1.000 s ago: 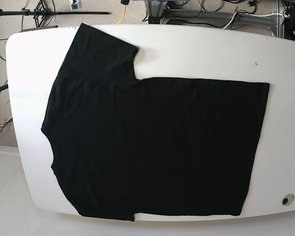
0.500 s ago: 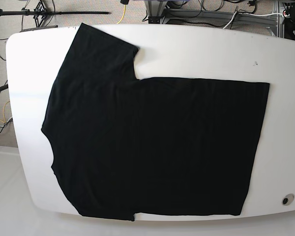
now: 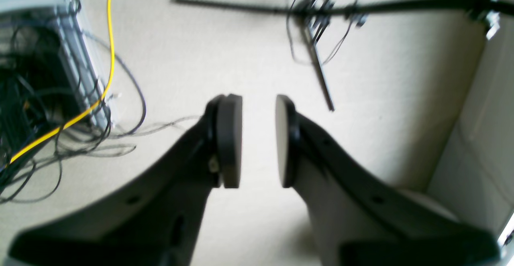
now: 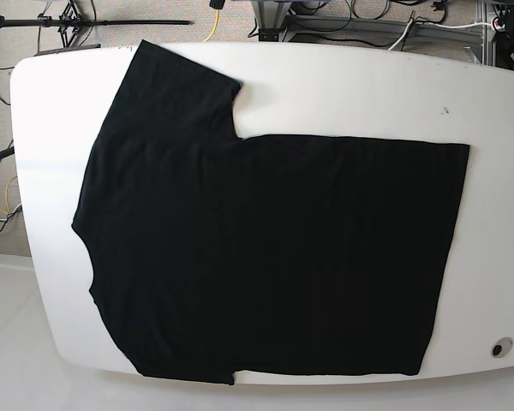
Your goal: Fold the T-shirt properly
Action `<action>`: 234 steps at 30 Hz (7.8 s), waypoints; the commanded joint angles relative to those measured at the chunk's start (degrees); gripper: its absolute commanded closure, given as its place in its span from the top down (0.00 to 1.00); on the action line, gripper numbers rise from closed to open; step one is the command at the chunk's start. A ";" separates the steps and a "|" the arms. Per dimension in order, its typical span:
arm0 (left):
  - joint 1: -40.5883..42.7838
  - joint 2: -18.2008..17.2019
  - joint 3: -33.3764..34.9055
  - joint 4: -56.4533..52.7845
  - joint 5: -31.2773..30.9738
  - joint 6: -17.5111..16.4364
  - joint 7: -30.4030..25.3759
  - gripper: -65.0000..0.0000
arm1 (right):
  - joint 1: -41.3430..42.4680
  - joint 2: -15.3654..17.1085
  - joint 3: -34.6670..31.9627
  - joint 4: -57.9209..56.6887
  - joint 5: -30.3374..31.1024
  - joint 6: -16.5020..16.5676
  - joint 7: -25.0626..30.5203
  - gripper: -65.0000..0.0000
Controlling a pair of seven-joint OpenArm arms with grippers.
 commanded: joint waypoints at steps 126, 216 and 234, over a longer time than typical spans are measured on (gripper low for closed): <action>-11.92 -18.52 33.27 18.94 -30.07 3.24 10.81 0.71 | 2.60 0.85 -25.05 40.24 24.74 3.45 -16.69 0.51; -13.01 -18.52 32.63 21.46 -29.20 2.46 11.15 0.71 | 11.95 0.64 -32.94 37.18 29.45 6.07 -31.47 0.51; -13.77 -18.25 32.35 21.28 -32.18 2.19 10.90 0.70 | 11.80 0.31 -27.90 36.88 37.89 6.33 -34.84 0.52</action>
